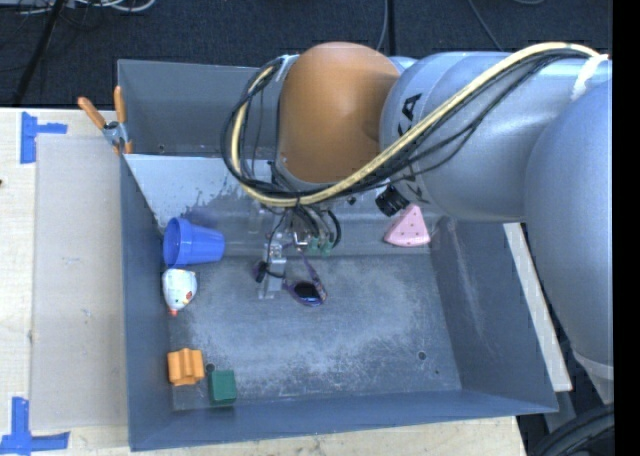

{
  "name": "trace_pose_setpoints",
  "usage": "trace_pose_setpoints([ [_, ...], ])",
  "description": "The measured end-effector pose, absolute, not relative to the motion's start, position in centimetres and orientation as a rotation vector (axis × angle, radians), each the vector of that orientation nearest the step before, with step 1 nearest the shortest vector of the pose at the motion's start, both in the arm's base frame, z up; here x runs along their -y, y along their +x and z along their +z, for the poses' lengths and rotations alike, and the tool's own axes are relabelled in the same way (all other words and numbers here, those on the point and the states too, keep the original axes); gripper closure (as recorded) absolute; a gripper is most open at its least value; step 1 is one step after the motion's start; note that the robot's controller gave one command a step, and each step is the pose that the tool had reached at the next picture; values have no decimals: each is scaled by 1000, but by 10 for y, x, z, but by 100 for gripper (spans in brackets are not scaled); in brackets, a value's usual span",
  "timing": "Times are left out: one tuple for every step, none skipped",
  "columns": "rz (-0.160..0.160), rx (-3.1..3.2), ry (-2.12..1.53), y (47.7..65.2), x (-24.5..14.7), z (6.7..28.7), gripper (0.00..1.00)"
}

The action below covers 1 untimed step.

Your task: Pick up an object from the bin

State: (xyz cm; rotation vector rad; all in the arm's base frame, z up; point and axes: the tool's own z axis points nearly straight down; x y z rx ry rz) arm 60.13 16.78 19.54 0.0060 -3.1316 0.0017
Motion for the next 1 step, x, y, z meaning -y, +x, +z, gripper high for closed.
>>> trace_pose_setpoints([
  [0,3139,2,603,-167,200,0],
])
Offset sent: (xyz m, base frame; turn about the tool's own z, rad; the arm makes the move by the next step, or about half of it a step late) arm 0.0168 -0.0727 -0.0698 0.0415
